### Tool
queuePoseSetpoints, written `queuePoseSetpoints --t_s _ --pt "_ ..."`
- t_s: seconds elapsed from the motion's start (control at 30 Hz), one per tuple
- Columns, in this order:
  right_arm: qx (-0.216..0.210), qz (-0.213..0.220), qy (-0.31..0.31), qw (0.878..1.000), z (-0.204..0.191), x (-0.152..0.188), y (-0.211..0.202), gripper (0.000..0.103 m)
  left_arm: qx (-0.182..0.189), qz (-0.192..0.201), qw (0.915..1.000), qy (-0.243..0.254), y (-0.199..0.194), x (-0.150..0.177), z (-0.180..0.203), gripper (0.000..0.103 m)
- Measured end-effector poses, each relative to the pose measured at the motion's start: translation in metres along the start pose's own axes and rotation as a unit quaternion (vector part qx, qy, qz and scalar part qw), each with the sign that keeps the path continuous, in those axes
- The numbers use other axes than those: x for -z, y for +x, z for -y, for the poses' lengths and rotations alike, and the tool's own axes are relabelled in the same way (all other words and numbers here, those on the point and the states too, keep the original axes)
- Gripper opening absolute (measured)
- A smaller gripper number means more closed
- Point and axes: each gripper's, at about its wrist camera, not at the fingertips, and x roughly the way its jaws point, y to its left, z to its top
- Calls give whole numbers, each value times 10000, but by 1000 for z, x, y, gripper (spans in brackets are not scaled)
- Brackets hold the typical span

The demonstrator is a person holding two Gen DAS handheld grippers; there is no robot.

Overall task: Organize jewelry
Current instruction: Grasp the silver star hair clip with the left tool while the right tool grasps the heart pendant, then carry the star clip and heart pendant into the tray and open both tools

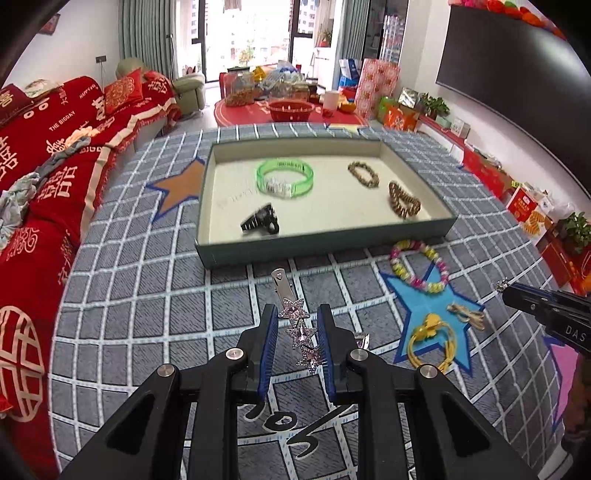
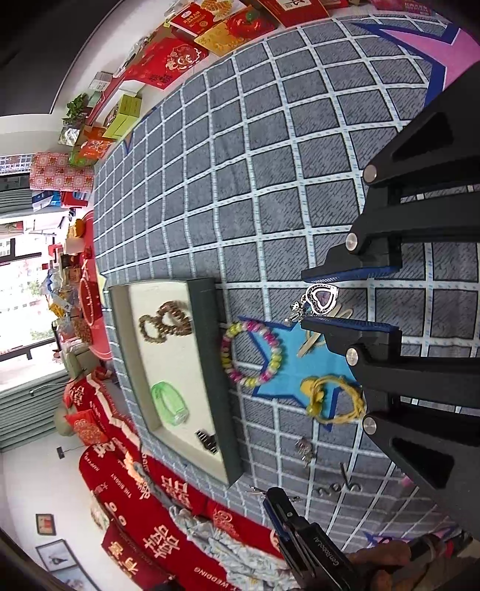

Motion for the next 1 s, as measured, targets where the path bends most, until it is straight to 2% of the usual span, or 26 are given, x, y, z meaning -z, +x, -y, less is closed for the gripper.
queuePoseSetpoints --t_s 0.3,0.53,0.73,1.0 --pt "-272 245 21 9993 -12 -27 -19 20 91 278 9996 -30 -20 -21 0 35" --pt "-219 430 -292 9984 -28 -62 -26 20 156 466 9987 -145 -27 -43 -3 35" --pt "-289 475 -378 9977 -37 -96 -17 20 86 494 9986 -147 -14 -66 -9 35" --pt "-428 337 -350 9979 -48 -142 22 20 -4 327 9993 -154 20 -96 -24 35"
